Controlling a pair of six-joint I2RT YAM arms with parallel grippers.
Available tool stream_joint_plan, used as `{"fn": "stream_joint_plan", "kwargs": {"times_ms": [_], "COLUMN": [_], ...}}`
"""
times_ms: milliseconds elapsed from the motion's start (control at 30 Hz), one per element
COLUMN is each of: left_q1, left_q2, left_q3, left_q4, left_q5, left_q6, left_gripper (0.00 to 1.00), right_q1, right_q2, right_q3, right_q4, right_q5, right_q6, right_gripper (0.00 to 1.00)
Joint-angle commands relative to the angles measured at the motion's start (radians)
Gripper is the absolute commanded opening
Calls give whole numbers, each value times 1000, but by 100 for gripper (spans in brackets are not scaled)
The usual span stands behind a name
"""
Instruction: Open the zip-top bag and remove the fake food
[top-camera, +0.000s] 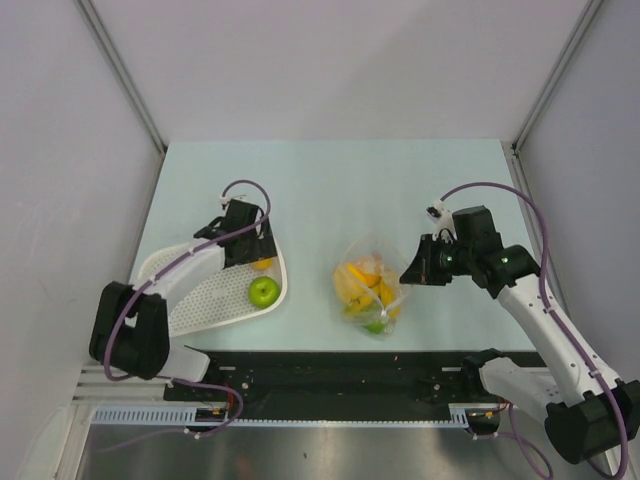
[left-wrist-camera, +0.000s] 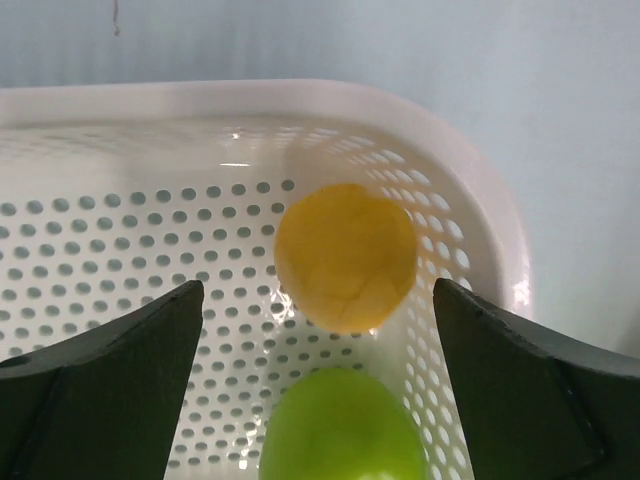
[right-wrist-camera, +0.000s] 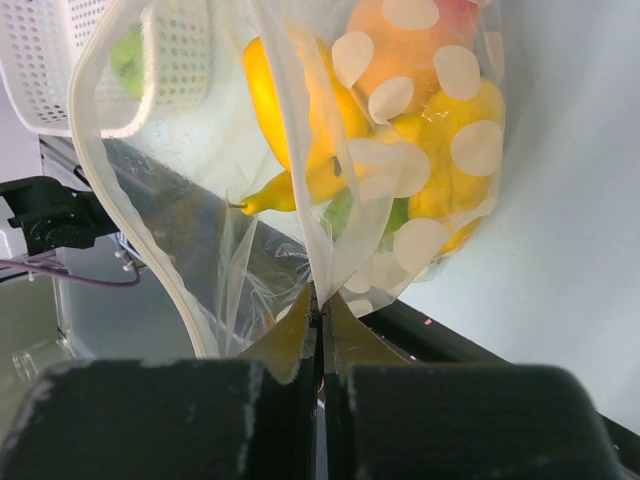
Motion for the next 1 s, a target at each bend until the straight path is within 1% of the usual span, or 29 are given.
{"fn": "stream_joint_plan", "kwargs": {"times_ms": [0,67,100,233,267,300,333,367,400,433,467,500,533,567,633,667,700,800,867,933,967], "left_q1": [-4,-26,-38,-148,-205,-237,-274,-352,-392,-430,-505,-538,-570,-625,-668,-699,-708,-722,-725,-724,-724], "left_q2": [-204,-279,-351,-459,-466,-473,-480,-477,-471,-445,-424,-393,-366,-294,-228,-157,-131,-22,15,72,93], "left_q3": [5,3,3,25,31,37,51,62,90,110,133,163,224,258,352,379,423,480,493,508,516], "left_q4": [-61,-81,-98,-103,-88,-68,-48,-11,6,17,22,20,11,-15,-41,-64,-75,-89,-75,-67,-69], "left_q5": [27,62,74,171,218,263,281,295,295,288,279,260,246,236,229,229,229,240,268,297,298], "left_q6": [-4,-18,-27,-42,-48,-59,-64,-70,-75,-73,-64,-35,-15,3,59,71,82,85,94,116,131], "left_gripper": [100,100,97,89,86,83,82,81,81,80,80,78,78,77,73,71,67,60,55,53,50], "right_q1": [-5,-5,-4,1,1,5,8,10,13,15,18,22,34,39,54,59,62,68,70,73,73], "right_q2": [-41,-43,-43,-50,-58,-64,-69,-75,-78,-79,-84,-85,-87,-90,-98,-99,-104,-113,-112,-112,-110], "right_q3": [4,4,4,-1,-7,-8,-11,-14,-20,-22,-25,-31,-33,-34,-33,-31,-30,-19,-10,-8,-11], "right_q4": [30,32,36,41,41,42,44,44,42,45,47,53,56,59,62,62,64,61,62,70,77], "right_q5": [-16,-22,-25,-37,-36,-34,-31,-31,-31,-42,-45,-45,-39,-36,-22,-19,-16,-2,7,12,13], "right_q6": [23,26,29,46,49,51,55,59,65,74,81,86,92,103,114,123,126,134,138,144,144], "right_gripper": [0,0,0,0,0,0,0,0,0,0,0,0,0,0,0,0,0,0,0,0,0]}}
